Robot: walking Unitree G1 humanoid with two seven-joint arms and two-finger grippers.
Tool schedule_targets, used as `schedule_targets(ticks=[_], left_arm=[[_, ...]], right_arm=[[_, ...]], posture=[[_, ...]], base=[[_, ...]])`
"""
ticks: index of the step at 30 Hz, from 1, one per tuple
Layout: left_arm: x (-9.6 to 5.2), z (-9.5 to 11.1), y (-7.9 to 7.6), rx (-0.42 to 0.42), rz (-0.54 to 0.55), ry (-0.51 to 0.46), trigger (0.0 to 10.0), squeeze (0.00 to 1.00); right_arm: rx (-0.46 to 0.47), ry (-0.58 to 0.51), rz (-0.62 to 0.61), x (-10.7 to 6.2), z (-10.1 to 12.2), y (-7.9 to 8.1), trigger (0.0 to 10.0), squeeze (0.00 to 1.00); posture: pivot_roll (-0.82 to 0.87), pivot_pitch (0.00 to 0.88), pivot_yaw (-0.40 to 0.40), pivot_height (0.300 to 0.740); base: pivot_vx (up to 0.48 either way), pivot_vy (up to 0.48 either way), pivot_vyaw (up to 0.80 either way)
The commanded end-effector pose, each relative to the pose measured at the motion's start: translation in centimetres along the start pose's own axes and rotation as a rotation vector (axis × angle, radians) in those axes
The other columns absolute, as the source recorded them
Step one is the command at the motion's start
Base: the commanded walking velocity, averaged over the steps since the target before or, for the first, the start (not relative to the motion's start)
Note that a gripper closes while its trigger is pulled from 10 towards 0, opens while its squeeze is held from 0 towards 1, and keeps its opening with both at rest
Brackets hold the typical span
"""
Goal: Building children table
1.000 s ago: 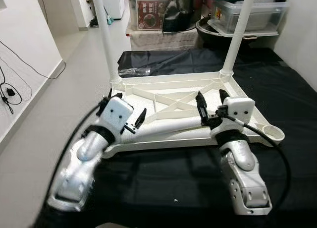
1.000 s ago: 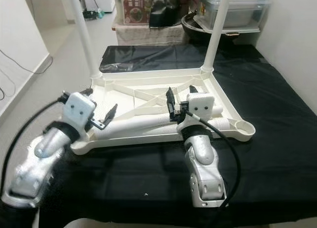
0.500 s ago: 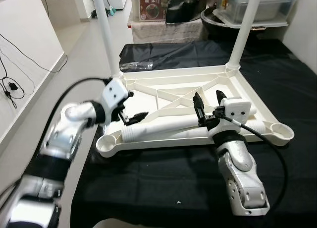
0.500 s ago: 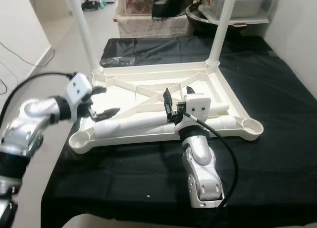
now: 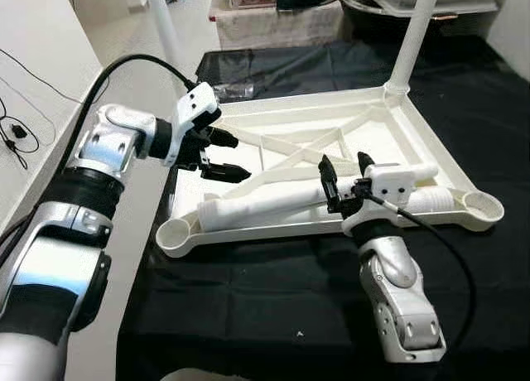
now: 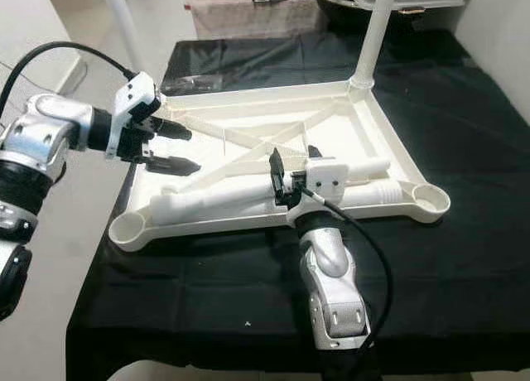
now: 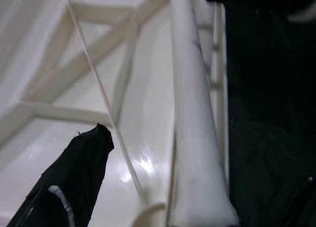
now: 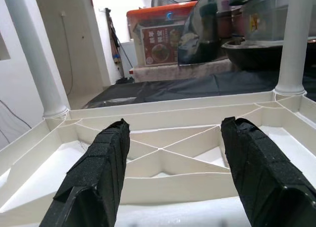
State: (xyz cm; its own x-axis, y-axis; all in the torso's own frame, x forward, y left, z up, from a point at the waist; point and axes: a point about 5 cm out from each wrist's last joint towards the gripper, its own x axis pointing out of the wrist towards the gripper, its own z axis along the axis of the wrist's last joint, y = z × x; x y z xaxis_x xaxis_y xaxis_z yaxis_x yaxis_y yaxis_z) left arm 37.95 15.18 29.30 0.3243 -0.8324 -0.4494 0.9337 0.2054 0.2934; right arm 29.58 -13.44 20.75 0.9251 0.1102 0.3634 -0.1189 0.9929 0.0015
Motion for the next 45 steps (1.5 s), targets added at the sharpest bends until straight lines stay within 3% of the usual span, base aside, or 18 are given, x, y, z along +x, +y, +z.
schedule_targets(ticks=[1, 28, 45], left_arm=[[-0.5, -1.1, 0.0, 0.000, -0.056, 0.085, 10.0, 0.00], [0.2, -3.3, -0.8, -0.001, -0.277, 0.292, 10.0, 0.00], [0.1, -4.0, -1.0, -0.003, -0.302, 0.339, 10.0, 0.00]], right_arm=[[-0.011, 0.006, -0.012, -0.3, 0.0, -0.1, 10.0, 0.00], [0.003, -0.014, -0.043, -1.0, 0.8, -0.2, 10.0, 0.00], [0.002, -0.014, -0.050, -1.3, 1.0, -0.2, 10.0, 0.00]], posture=[[0.13, 0.225, 0.070, 0.740], [0.13, 0.232, 0.120, 0.740], [0.13, 0.251, 0.130, 0.740]], base=[[0.000, 0.000, 0.00], [0.000, 0.000, 0.00], [0.000, 0.000, 0.00]])
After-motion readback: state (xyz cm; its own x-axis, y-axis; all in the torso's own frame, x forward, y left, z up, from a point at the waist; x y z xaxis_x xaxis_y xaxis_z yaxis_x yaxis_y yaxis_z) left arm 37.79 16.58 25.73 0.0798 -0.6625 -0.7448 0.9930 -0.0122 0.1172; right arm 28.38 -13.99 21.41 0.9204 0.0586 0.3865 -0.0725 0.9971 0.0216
